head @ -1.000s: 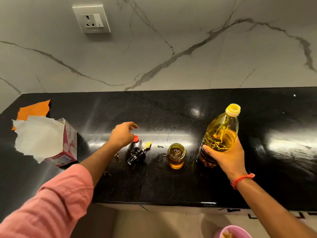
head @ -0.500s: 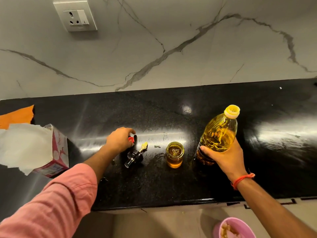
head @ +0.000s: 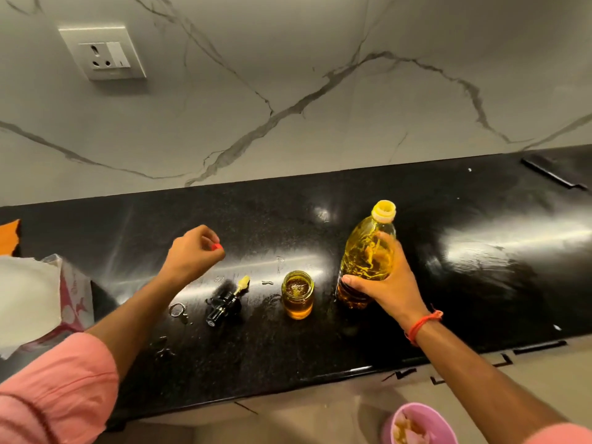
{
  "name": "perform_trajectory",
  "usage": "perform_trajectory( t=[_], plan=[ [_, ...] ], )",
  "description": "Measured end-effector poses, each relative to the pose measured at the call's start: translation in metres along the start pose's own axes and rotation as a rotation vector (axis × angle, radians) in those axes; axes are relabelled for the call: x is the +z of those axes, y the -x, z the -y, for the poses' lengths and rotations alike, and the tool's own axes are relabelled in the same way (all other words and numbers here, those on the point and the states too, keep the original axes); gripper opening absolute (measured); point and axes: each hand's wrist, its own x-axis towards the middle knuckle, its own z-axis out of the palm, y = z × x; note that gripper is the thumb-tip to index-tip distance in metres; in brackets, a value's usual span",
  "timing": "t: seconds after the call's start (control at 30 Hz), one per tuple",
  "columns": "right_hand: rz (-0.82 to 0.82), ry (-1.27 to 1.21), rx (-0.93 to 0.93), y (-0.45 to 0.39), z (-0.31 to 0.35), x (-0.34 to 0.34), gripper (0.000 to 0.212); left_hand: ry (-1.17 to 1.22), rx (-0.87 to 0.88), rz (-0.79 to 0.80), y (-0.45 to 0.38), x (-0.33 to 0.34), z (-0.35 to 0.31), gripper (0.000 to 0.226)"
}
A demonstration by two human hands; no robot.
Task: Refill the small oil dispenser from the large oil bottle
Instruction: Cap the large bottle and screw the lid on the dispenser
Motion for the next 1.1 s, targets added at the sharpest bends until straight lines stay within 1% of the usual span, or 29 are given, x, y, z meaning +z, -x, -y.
perform_trajectory(
  t=[0.1,0.17,0.23,0.33,0.4,0.5,0.6,0.87,1.1],
  plan=[
    [0.017,-0.015,-0.067,-0.006,0.017,-0.009,0.103,0.164,0.067,-0.043,0.012,-0.006,-0.04,0.018],
    [0.028,0.001,-0.119,-0.011,0.032,-0.013,0.089,0.289,0.124,-0.026,0.02,-0.005,-0.073,0.02],
    [0.041,0.012,-0.159,-0.014,0.046,-0.016,0.073,0.426,0.199,0.024,0.032,-0.003,-0.112,0.024],
    [0.035,0.004,-0.196,-0.017,0.061,-0.017,0.057,0.609,0.358,0.095,0.055,0.001,-0.169,0.032],
    [0.016,0.004,-0.206,-0.017,0.064,-0.017,0.044,0.672,0.425,0.113,0.069,0.006,-0.2,0.038],
    [0.026,0.013,-0.204,-0.016,0.063,-0.017,0.028,0.689,0.468,0.1,0.082,0.02,-0.226,0.043],
    [0.061,-0.01,-0.204,-0.017,0.064,-0.018,0.027,0.689,0.457,0.095,0.088,0.036,-0.234,0.047],
    [0.119,-0.058,-0.223,-0.016,0.065,-0.019,0.041,0.653,0.384,0.006,0.094,0.063,-0.237,0.046],
    [0.13,-0.063,-0.225,-0.017,0.066,-0.022,0.046,0.524,0.389,-0.078,0.096,0.066,-0.25,0.046]
  ],
)
